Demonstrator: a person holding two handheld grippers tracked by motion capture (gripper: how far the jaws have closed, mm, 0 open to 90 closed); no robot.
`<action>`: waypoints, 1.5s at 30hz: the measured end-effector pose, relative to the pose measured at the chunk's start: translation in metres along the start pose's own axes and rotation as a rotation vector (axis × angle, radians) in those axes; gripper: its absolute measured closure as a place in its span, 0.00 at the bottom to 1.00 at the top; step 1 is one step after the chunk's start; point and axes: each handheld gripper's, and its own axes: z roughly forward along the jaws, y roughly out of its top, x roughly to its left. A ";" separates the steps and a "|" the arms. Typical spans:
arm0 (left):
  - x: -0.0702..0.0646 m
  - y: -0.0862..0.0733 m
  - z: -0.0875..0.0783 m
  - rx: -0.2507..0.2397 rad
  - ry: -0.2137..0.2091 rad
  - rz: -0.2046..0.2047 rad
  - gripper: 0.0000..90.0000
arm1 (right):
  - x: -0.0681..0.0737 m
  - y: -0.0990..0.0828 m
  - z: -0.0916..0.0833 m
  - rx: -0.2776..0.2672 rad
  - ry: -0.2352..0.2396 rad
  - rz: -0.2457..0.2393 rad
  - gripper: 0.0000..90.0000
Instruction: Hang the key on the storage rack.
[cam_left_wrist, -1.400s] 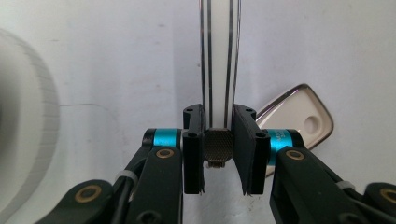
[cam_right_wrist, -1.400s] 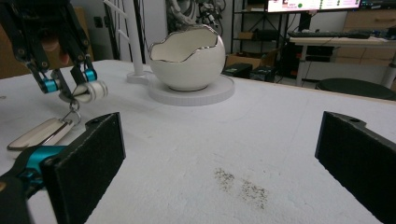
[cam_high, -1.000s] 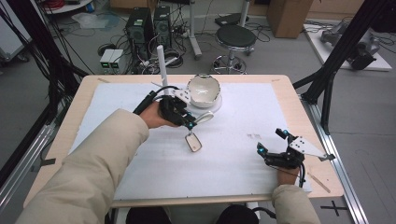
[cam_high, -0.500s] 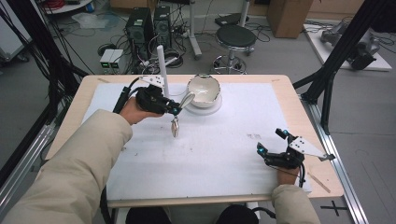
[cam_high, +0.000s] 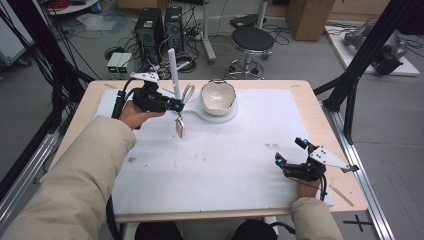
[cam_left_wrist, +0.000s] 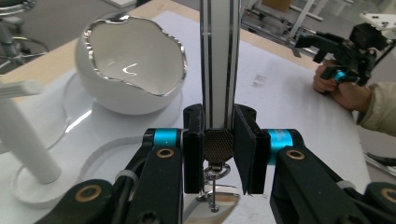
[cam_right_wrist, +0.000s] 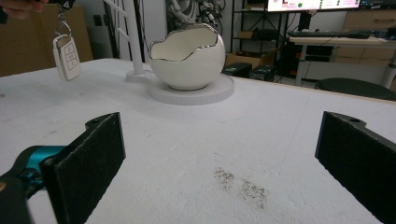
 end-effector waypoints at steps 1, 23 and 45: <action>0.001 0.000 -0.002 -0.002 0.009 -0.002 0.82 | 0.000 0.000 0.000 0.001 -0.001 0.000 0.01; 0.039 -0.016 -0.016 -0.040 0.063 -0.109 0.82 | 0.001 0.000 0.001 0.010 0.001 0.003 0.01; 0.065 -0.031 -0.009 -0.029 0.120 -0.187 0.82 | 0.000 0.001 0.001 0.017 -0.001 0.002 0.01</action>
